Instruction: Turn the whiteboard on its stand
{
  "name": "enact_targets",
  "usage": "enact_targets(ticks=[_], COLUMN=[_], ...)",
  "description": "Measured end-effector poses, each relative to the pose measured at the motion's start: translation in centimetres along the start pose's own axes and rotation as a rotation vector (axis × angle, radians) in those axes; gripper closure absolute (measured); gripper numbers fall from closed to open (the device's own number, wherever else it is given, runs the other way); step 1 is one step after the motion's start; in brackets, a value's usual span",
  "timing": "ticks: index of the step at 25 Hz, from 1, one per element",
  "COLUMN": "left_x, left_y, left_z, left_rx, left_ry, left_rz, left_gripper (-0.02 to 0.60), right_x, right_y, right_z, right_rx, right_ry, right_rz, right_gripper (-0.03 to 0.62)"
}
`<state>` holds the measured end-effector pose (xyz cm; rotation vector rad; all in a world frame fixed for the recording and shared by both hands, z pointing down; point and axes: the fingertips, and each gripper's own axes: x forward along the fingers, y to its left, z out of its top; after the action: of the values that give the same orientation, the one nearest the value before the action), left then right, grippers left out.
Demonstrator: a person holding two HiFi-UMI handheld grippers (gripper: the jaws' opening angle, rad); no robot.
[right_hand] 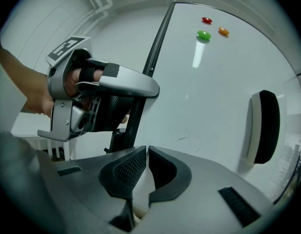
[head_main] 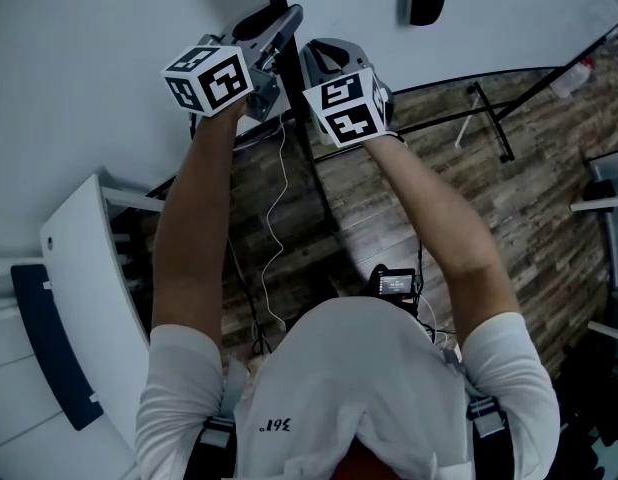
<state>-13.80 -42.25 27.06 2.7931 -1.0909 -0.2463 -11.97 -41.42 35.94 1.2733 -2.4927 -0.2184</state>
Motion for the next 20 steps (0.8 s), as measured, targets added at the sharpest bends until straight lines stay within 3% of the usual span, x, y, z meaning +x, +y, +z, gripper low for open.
enact_targets(ticks=[20], left_x=[-3.0], left_y=[-5.1], left_z=[-0.7], left_rx=[-0.023], left_ry=[-0.006], left_rz=[-0.006], left_gripper=[0.468], right_x=[-5.3], right_y=[2.2], right_z=[-0.7], right_rx=[0.003], right_ry=[-0.027], right_rz=[0.007], right_gripper=[0.554])
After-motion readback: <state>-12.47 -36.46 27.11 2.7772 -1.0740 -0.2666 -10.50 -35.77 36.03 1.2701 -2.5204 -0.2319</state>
